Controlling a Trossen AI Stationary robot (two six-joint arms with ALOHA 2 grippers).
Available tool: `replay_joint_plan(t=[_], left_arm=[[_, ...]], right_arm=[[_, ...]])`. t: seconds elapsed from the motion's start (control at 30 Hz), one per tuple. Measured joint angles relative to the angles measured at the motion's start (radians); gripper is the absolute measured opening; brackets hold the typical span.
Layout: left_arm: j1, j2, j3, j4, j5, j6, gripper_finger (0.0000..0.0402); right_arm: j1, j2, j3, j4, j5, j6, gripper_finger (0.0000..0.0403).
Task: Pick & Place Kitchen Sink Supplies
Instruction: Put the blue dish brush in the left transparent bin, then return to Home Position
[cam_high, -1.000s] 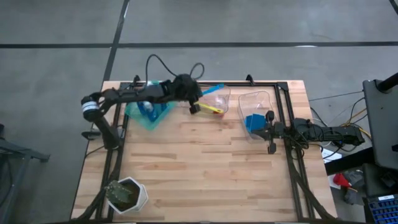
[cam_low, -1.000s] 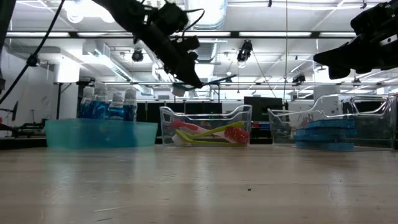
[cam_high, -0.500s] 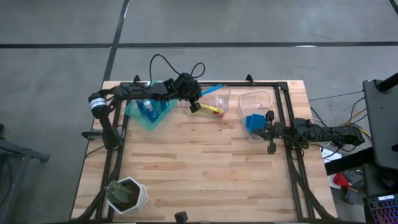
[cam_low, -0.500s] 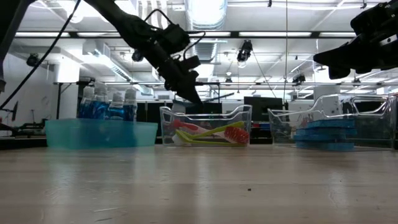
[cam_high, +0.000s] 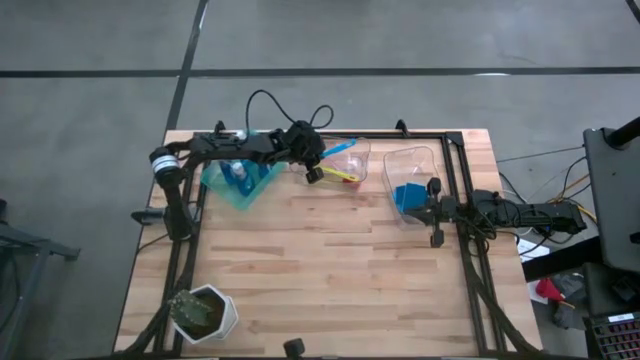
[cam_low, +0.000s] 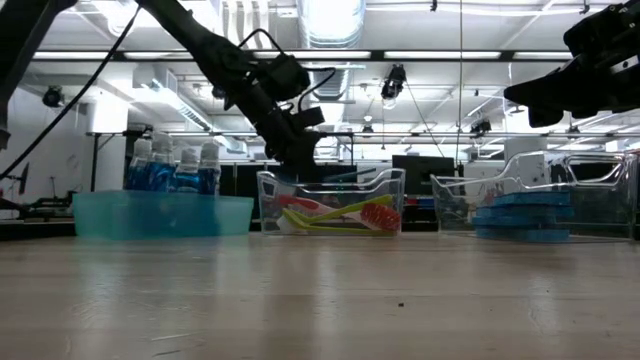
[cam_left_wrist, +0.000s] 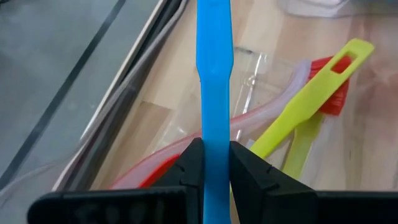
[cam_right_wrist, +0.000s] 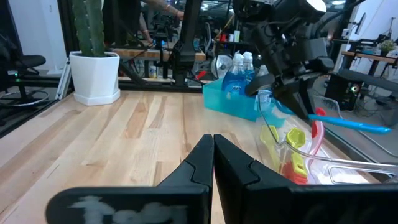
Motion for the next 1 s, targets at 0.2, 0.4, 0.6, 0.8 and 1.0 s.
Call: replay_joint_plan(t=[0.2,0.4,0.6,0.8,1.0], left_arm=[[0.0,0.016,0.0,0.0,0.0,0.0,0.0051],[0.0,0.023,0.0,0.0,0.0,-0.001,0.0051],[0.0,0.023,0.0,0.0,-0.005,-0.02,0.0059],[-0.002,0.023,0.0,0.0,-0.079,-0.027,0.0103],[-0.003,0.023,0.0,0.001,-0.079,-0.049,0.0145]], right_arm=[[0.0,0.0,0.0,0.0,0.0,0.0,0.0009],[0.0,0.0,0.0,0.0,0.0,0.0,0.0009],[0.0,0.0,0.0,0.0,0.0,0.0,0.0009],[0.0,0.0,0.0,0.0,0.0,0.0,0.0009],[0.0,0.0,0.0,0.0,0.0,0.0,0.0009]])
